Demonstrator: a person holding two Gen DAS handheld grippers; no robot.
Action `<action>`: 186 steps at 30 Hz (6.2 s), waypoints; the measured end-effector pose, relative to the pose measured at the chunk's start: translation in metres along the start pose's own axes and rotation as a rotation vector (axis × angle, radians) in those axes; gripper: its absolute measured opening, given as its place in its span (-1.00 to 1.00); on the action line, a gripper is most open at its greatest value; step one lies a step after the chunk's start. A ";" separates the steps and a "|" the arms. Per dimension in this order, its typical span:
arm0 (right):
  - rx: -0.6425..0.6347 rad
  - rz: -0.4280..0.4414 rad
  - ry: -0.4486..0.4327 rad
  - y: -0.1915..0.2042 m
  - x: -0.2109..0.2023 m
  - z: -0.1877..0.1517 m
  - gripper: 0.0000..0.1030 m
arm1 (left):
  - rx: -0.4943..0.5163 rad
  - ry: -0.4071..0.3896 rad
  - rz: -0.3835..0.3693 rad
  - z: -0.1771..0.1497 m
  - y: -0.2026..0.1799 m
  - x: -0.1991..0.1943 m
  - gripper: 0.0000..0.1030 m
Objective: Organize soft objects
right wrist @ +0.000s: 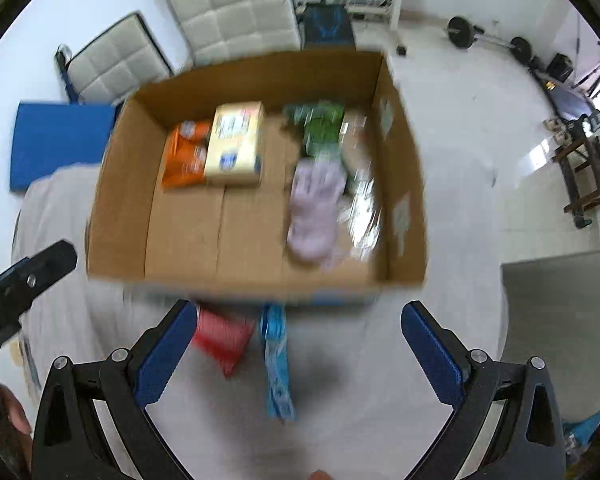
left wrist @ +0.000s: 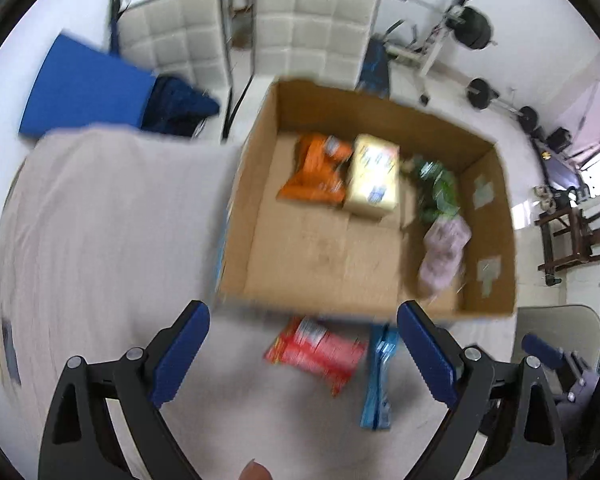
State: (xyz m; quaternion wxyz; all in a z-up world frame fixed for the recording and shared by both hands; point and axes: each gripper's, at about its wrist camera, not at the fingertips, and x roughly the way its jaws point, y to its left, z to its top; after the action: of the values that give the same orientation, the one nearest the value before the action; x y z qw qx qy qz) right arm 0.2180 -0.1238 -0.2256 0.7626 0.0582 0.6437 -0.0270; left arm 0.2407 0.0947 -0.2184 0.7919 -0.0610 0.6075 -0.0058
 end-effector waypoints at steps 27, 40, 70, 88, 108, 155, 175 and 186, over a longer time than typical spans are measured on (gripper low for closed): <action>0.189 -0.045 0.239 -0.060 0.127 -0.101 -0.51 | -0.306 0.362 -0.103 -0.068 -0.001 0.162 0.87; 0.166 -0.035 0.276 -0.080 0.131 -0.096 -0.50 | -0.090 0.317 0.121 -0.087 -0.030 0.182 0.87; 0.048 0.004 0.435 -0.059 0.140 -0.130 -0.51 | 0.073 0.355 0.070 -0.187 -0.046 0.186 0.08; -0.034 -0.010 0.354 -0.030 0.087 -0.129 -0.81 | 0.108 0.214 0.051 -0.191 -0.066 0.113 -0.18; -0.121 0.194 0.017 0.019 -0.104 0.007 -0.81 | 0.184 -0.063 -0.114 -0.033 -0.078 -0.046 -0.18; -0.010 0.080 0.225 0.023 0.112 0.119 -0.74 | 0.121 0.230 0.028 0.087 -0.055 0.125 -0.14; -0.060 0.004 0.145 0.014 0.065 0.109 0.41 | 0.106 0.119 0.037 0.083 -0.057 0.070 0.07; -0.069 -0.019 0.075 0.002 0.036 0.078 0.99 | 0.100 0.036 0.066 0.060 -0.043 0.039 0.86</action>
State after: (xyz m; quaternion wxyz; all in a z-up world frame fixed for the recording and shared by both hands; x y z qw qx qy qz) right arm 0.3011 -0.1305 -0.2482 0.7391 0.0267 0.6730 -0.0095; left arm 0.3111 0.0546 -0.2364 0.7827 -0.0011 0.6222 -0.0113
